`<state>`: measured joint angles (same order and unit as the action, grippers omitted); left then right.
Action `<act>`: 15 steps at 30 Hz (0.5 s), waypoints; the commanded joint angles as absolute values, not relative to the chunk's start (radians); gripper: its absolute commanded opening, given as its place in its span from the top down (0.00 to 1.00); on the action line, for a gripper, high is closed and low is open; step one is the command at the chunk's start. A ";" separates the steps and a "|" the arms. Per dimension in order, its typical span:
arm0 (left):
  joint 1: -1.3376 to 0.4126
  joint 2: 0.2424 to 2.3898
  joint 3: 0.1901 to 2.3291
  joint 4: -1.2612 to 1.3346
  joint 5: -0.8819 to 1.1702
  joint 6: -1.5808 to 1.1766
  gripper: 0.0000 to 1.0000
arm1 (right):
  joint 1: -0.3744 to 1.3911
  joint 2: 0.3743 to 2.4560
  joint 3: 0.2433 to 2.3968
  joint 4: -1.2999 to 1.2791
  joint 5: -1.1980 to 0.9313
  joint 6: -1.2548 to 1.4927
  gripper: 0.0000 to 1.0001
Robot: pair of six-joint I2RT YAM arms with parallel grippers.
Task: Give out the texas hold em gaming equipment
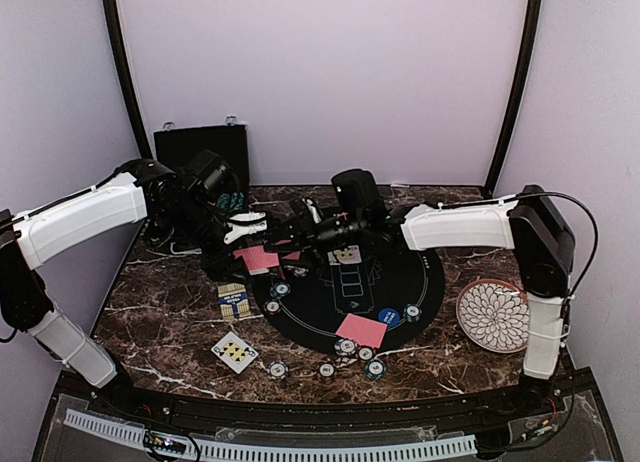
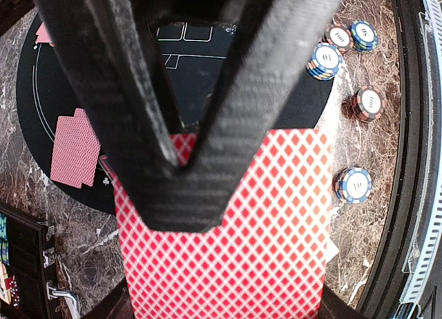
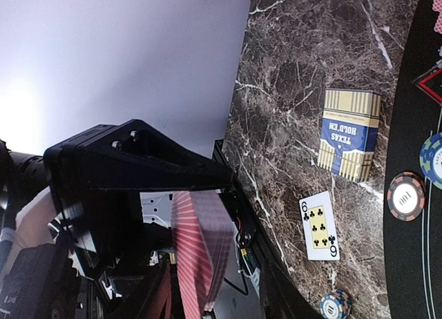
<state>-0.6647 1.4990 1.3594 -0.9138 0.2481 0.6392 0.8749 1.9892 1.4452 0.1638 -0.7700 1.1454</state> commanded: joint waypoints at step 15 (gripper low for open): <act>-0.662 1.479 1.368 -0.901 0.241 0.643 1.00 | 0.867 1.941 1.394 0.299 -0.830 1.233 0.98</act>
<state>-0.6647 1.4990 1.3594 -0.9138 0.2440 0.6392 0.8715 1.9728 1.4036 0.2352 -0.8005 1.2129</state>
